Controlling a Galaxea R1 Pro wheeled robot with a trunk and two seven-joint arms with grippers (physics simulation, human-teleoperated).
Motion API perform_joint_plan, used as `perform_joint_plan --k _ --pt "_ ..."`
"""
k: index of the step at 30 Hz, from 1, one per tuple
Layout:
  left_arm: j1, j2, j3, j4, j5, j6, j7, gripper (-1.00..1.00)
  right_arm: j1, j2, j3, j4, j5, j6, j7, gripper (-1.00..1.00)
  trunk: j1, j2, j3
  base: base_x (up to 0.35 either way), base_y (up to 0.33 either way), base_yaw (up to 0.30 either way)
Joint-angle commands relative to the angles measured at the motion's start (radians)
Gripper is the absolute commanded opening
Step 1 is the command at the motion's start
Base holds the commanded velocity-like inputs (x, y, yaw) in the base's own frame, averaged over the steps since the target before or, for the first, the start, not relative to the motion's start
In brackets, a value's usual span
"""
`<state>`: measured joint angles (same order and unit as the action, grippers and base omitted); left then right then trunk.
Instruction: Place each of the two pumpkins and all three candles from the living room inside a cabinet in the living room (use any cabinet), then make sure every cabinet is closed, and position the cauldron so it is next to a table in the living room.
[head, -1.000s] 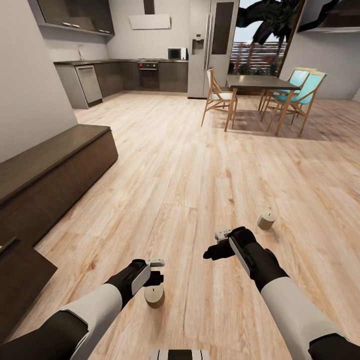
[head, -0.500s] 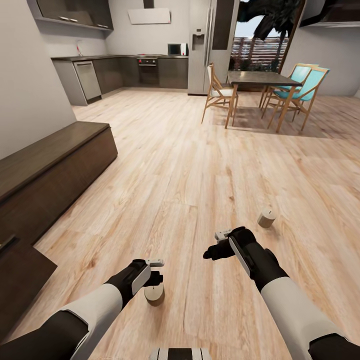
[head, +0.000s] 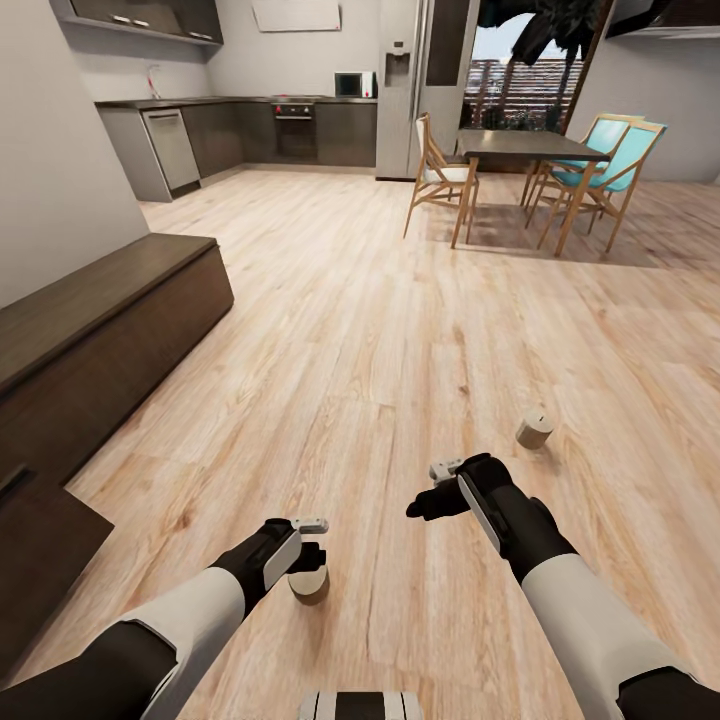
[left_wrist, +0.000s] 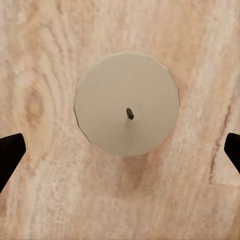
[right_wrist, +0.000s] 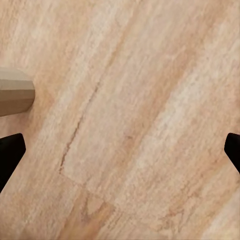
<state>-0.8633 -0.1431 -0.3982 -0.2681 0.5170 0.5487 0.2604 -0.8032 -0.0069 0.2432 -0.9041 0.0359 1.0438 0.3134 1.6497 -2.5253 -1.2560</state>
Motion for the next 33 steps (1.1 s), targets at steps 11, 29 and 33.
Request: perform_joint_plan --k 11,29,33 --pt "-0.001 0.0 -0.007 -0.002 0.012 0.003 0.008 1.0 -0.001 -0.001 0.002 -0.001 0.004 0.003 0.005 1.0 0.003 -0.002 -0.024 0.0 0.0 0.0" --pt "-0.001 0.0 -0.007 -0.003 0.012 0.003 0.008 1.0 -0.001 0.0 0.004 -0.001 0.004 0.003 0.006 1.0 0.004 -0.003 -0.039 0.026 0.0 0.0" --pt "0.0 0.0 -0.006 -0.003 0.012 0.003 0.008 1.0 -0.001 0.001 0.004 -0.001 0.004 0.003 0.006 1.0 0.004 -0.003 -0.039 0.192 0.0 0.0"
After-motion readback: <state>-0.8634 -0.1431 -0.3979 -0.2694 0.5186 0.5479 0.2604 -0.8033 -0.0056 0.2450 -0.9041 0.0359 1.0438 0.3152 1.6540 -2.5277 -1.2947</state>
